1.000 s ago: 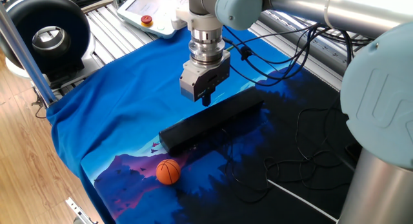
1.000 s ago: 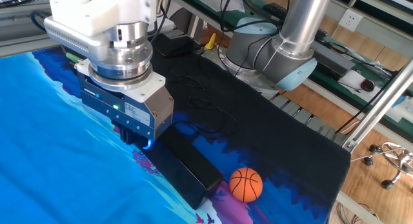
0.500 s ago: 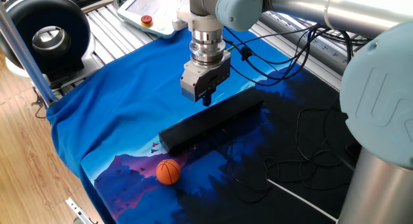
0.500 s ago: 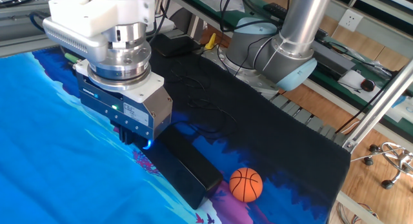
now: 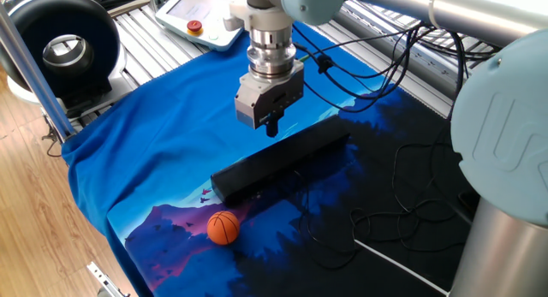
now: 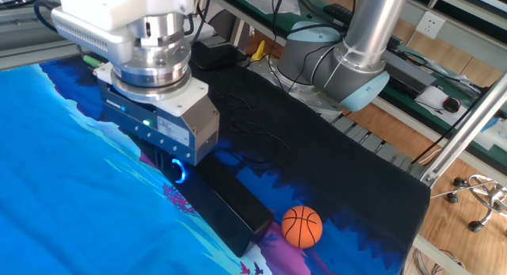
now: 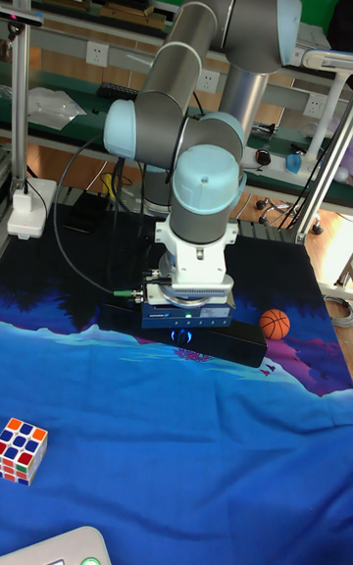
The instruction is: Turn the knob to decrease the volume of the speaker
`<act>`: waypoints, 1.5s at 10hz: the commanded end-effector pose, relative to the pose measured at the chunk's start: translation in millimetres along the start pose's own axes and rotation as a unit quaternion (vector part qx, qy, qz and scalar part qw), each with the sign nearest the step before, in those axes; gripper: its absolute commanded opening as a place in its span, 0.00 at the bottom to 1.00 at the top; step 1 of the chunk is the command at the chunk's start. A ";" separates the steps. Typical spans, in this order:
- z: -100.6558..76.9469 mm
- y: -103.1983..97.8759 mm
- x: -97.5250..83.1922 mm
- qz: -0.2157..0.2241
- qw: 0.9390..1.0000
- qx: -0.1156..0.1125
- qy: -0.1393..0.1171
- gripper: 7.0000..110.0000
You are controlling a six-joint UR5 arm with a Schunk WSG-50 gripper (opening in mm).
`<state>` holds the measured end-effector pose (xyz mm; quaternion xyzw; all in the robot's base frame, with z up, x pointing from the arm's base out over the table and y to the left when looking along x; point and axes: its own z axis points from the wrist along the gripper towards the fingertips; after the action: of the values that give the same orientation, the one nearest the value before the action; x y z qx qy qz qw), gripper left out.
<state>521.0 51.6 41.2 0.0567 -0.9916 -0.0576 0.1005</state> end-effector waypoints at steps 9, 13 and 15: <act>11.6 -1.3 -4.1 0.005 1.000 -0.004 -0.004 0.00; 15.7 -0.9 -2.4 0.008 1.000 -0.004 -0.002 0.00; 17.1 -0.5 -0.5 0.012 1.000 -0.003 -0.001 0.00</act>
<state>518.8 50.7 25.0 0.0502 -0.9921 -0.0551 0.1007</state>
